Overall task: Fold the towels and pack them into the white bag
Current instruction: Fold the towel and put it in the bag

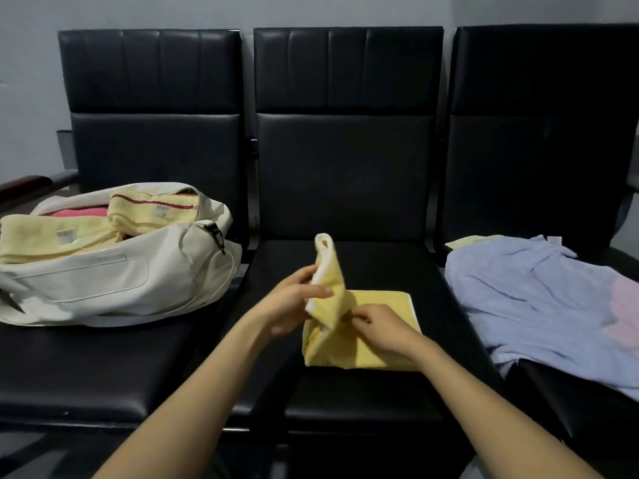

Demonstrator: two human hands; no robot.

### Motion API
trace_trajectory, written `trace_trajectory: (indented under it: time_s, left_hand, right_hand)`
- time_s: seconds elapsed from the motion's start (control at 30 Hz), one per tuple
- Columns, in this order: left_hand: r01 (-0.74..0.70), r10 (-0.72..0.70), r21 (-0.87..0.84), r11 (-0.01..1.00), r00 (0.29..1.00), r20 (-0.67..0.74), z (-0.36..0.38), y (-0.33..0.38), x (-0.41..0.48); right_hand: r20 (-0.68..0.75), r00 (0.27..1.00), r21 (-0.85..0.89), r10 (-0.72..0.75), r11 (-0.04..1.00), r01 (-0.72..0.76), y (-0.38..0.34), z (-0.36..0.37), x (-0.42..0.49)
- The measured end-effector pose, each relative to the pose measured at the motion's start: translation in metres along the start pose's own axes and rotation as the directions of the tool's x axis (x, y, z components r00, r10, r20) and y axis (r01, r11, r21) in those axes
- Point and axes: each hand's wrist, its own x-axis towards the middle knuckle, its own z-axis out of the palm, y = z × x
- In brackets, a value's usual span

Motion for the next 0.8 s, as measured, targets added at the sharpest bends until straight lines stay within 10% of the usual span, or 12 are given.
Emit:
trace_trajectory:
  time_s: [0.2,0.5,0.8]
  left_hand:
    - [0.105,-0.118,0.125,0.987,0.988,0.099,0.044,-0.028,0.022]
    - [0.257,-0.271,0.131,0.957,0.958,0.096,0.058,-0.033,0.021]
    - [0.14,-0.11,0.328,0.934,0.988,-0.107,0.04,-0.024,0.019]
  right_hand:
    - [0.034,0.879,0.661,0.475,0.649,-0.376,0.016,-0.045,-0.012]
    - [0.027,0.888,0.321,0.458,0.838,-0.442,0.031,-0.044,-0.017]
    - [-0.123,0.88,0.241,0.459,0.874,-0.423,0.03,-0.045,-0.017]
